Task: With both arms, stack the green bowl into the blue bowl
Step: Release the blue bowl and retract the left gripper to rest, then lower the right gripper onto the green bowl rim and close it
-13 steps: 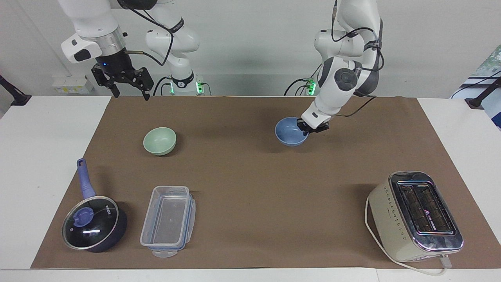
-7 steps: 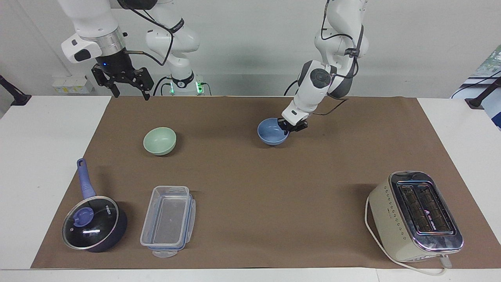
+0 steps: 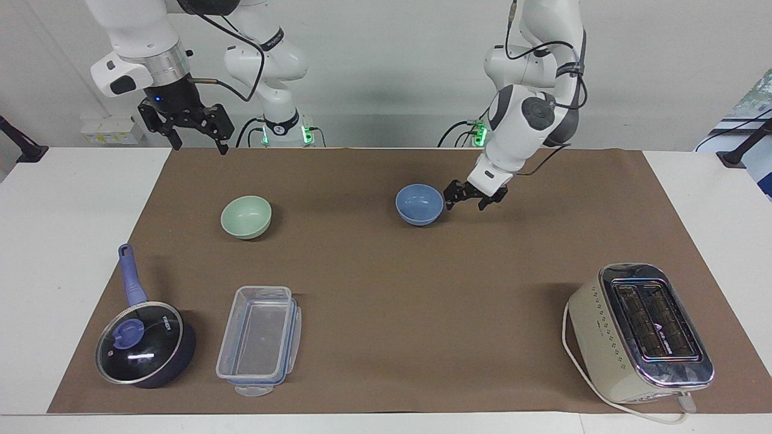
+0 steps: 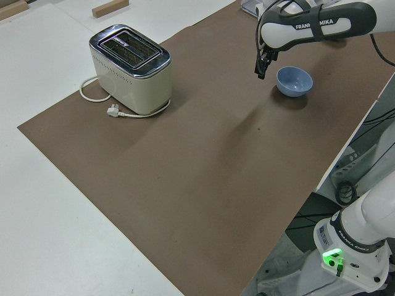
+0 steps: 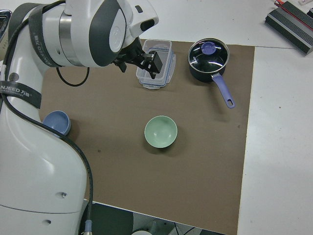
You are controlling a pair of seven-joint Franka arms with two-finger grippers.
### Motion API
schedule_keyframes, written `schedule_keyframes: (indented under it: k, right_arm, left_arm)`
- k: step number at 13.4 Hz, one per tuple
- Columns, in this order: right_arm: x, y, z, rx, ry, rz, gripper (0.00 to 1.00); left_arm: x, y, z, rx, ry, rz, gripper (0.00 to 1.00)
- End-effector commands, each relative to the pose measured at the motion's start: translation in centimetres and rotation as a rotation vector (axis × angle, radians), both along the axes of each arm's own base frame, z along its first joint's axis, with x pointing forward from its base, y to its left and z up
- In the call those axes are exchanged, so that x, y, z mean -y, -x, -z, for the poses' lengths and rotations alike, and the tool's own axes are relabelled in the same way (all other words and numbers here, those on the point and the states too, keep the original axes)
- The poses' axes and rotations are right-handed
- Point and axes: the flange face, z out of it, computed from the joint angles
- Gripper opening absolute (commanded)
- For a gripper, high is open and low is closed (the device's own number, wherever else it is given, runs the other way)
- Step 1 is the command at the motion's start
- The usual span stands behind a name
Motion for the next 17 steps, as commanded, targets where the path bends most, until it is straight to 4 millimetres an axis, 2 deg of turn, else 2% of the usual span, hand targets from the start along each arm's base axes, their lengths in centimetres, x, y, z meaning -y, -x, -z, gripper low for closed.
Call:
schedule_keyframes:
  k: [1, 4, 6, 7, 9, 11, 12, 14, 15, 17]
  right_arm:
    - [0.2, 1.1, 1.1, 0.014, -0.021, 0.007, 1.00]
    - [1.8, 1.4, 3.4, -0.015, -0.023, -0.034, 1.00]
    - [3.6, 1.6, 6.6, -0.026, -0.024, -0.073, 1.00]
    - [3.8, 1.9, 8.6, -0.030, -0.027, -0.094, 1.00]
    - [5.5, 2.4, 12.4, -0.043, -0.040, -0.102, 1.00]
    - [6.1, 2.9, 16.3, -0.051, -0.044, -0.126, 1.00]
    - [7.2, 3.3, 18.2, -0.058, -0.047, -0.112, 1.00]
    - [7.3, 4.2, 22.1, -0.069, -0.081, -0.127, 1.00]
    - [7.3, 4.9, 24.2, -0.069, -0.083, -0.153, 1.00]
    - [7.3, 5.6, 26.3, -0.071, -0.082, -0.172, 1.00]
  left_arm:
    - [-3.9, -2.7, -4.0, 0.024, -0.046, 0.029, 1.00]
    - [-8.1, -5.0, -8.2, 0.062, -0.092, 0.060, 1.00]
    - [-11.2, -5.9, -10.1, 0.090, -0.118, 0.077, 1.00]
    - [-12.9, -6.4, -11.1, 0.114, -0.118, 0.079, 1.00]
    - [-15.4, -7.1, -12.9, 0.138, -0.121, 0.062, 1.00]
    - [-16.8, -7.3, -15.0, 0.116, -0.166, 0.073, 1.00]
    - [-17.2, -7.4, -16.1, 0.095, -0.189, 0.088, 1.00]
    - [-18.8, -7.3, -17.2, 0.062, -0.207, 0.130, 1.00]
    - [-18.9, -7.1, -17.6, 0.052, -0.213, 0.137, 1.00]
    - [-19.2, -6.5, -18.4, -0.001, -0.223, 0.141, 1.00]
